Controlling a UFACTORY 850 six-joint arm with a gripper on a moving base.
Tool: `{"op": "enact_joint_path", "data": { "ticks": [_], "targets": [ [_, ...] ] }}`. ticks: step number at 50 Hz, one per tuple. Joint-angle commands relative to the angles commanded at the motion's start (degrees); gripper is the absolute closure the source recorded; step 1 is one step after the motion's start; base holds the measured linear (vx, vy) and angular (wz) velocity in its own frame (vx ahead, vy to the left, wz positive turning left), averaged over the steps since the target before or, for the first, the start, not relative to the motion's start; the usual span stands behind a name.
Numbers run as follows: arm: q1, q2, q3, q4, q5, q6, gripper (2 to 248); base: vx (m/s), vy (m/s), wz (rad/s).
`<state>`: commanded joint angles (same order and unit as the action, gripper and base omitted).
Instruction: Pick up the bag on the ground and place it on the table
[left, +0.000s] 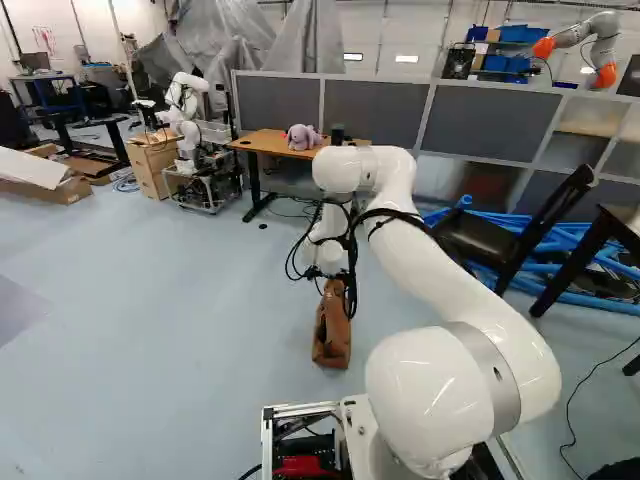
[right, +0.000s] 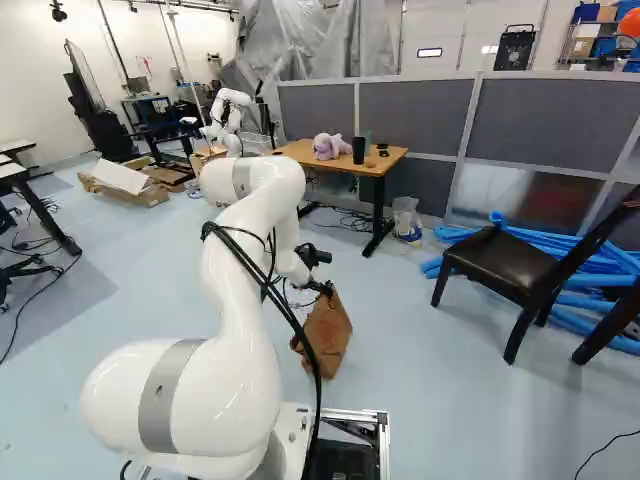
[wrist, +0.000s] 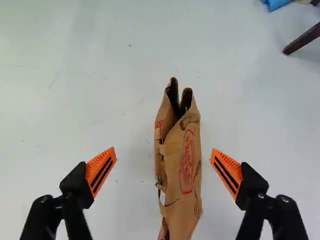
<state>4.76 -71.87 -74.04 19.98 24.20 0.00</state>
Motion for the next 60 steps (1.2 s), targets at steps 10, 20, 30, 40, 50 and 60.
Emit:
{"op": "enact_joint_path", "data": {
  "ticks": [10,20,30,40,50,60],
  "targets": [
    [0.0,-2.1,-1.7,0.0,0.0,0.0,3,0.0,0.0,0.0],
    [0.0,-4.1,-3.4,0.0,0.0,0.0,3,0.0,0.0,0.0],
    [0.0,-6.2,-5.2,0.0,0.0,0.0,3,0.0,0.0,0.0],
    [0.0,-8.3,-7.1,0.0,0.0,0.0,3,0.0,0.0,0.0],
    [0.0,-10.4,-9.0,0.0,0.0,0.0,3,0.0,0.0,0.0],
    [0.0,-12.6,-11.0,0.0,0.0,0.0,3,0.0,0.0,0.0]
  ]
}}
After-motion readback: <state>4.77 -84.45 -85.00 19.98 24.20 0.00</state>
